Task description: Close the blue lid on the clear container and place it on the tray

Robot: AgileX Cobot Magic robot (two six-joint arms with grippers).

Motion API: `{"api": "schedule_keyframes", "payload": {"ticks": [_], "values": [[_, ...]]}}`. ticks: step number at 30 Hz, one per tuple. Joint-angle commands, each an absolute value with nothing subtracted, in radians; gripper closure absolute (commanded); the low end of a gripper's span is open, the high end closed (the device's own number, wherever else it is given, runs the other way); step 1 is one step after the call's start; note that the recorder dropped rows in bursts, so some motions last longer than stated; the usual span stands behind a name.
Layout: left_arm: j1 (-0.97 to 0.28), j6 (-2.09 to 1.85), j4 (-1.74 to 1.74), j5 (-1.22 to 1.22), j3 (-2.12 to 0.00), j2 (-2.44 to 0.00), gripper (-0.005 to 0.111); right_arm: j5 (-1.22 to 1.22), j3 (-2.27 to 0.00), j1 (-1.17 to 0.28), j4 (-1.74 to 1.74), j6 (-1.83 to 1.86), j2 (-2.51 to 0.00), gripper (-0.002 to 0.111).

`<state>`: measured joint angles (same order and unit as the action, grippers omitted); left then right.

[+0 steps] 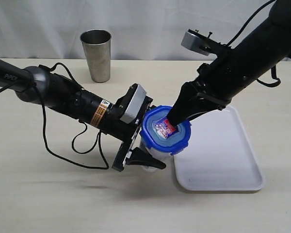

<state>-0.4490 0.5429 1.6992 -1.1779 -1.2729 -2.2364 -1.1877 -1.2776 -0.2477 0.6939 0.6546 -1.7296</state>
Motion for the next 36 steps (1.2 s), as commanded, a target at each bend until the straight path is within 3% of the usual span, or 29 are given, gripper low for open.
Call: {"api": "schedule_keyframes", "payload": {"ticks": [1, 5, 14, 22, 28, 33, 36], "values": [[-0.452, 0.546, 1.6, -1.221, -1.281, -2.225, 0.107, -1.221, -1.262, -0.259, 0.765, 0.672, -1.772, 0.065], [-0.452, 0.546, 1.587, -1.221, -1.281, -2.225, 0.107, -1.221, -1.262, -0.259, 0.803, 0.694, -1.803, 0.077], [-0.452, 0.55, 1.58, -1.221, -1.281, -2.225, 0.107, -1.221, -1.32, -0.299, 0.775, 0.721, -1.821, 0.078], [-0.42, 0.552, 1.549, -1.221, -1.281, -2.225, 0.107, -1.081, -1.385, -0.299, 0.592, 0.658, -1.67, 0.055], [-0.418, 0.528, 1.443, -1.221, -1.281, -2.225, 0.107, -0.997, -1.385, -0.299, 0.481, 0.588, -1.49, 0.051], [-0.46, 0.502, 1.196, -1.221, -1.293, -2.225, 0.107, -0.992, -1.385, -0.299, 0.479, 0.514, -1.325, 0.057], [-0.523, 0.524, 1.165, -1.221, -1.352, -2.225, 0.107, -0.994, -1.379, -0.304, 0.481, 0.508, -1.244, 0.073]]}}
